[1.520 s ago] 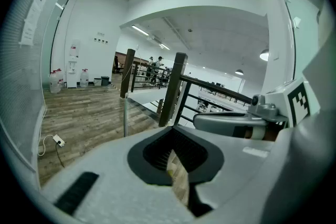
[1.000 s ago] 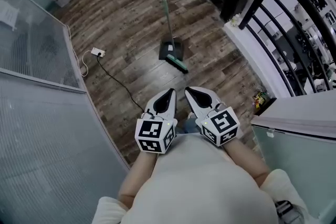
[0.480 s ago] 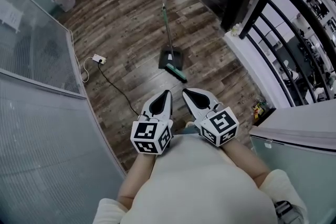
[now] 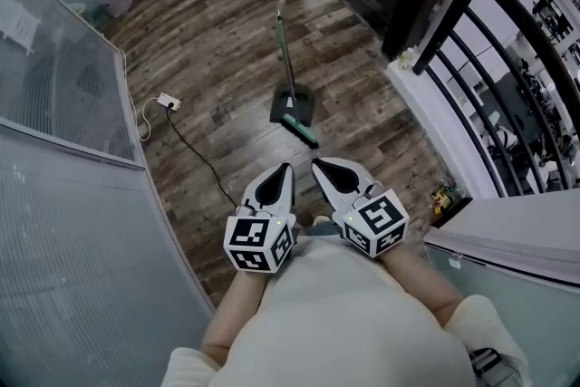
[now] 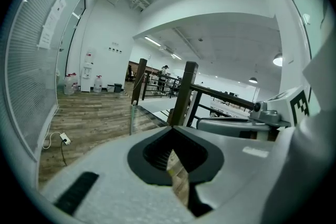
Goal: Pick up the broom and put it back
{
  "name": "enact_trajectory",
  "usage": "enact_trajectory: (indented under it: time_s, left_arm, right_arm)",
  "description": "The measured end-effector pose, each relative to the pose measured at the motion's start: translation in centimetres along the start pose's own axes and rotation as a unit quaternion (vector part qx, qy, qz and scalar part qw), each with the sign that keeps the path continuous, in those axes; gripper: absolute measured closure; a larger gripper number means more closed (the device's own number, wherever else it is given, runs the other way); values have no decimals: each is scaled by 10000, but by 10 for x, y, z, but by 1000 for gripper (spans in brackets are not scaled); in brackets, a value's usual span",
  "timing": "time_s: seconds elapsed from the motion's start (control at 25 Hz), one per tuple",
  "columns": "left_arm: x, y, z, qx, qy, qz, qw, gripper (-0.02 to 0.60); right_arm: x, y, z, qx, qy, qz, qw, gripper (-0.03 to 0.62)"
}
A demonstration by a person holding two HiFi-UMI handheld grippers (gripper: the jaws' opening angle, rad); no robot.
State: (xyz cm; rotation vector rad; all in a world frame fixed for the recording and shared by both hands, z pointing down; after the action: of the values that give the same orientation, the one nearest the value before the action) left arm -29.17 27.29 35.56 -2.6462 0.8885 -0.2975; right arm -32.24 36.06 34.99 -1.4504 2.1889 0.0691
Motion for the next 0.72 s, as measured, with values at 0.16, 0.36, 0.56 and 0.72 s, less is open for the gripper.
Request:
enact_trajectory:
  time_s: [0.16, 0.36, 0.56, 0.72]
  left_arm:
    - [1, 0, -5, 42, 146, 60, 9999, 581]
    - [8, -4, -6, 42, 249, 109, 9996, 581]
    - [20, -17, -2, 20, 240, 113, 9996, 581]
    - [37, -33, 3, -14, 235, 71, 9997, 581]
  right_arm:
    - [-4, -2, -4, 53, -83, 24, 9999, 589]
    - [-5, -9, -5, 158, -109, 93, 9998, 589]
    - [-15, -19, 0, 164, -116, 32, 9998, 589]
    - [-29, -35, 7, 147, -149, -96, 9997, 589]
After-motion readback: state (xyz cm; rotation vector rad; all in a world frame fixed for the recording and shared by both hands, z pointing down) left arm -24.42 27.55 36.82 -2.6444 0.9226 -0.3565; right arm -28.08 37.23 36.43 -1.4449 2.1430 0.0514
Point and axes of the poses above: the fingertips, and each gripper's own axes: y backward along the fingers, x to its left, z out of its top, the point moved 4 cm from there along y, backward along the fingers, and after that the axes turned 12 degrees about -y, right-handed, at the moved point
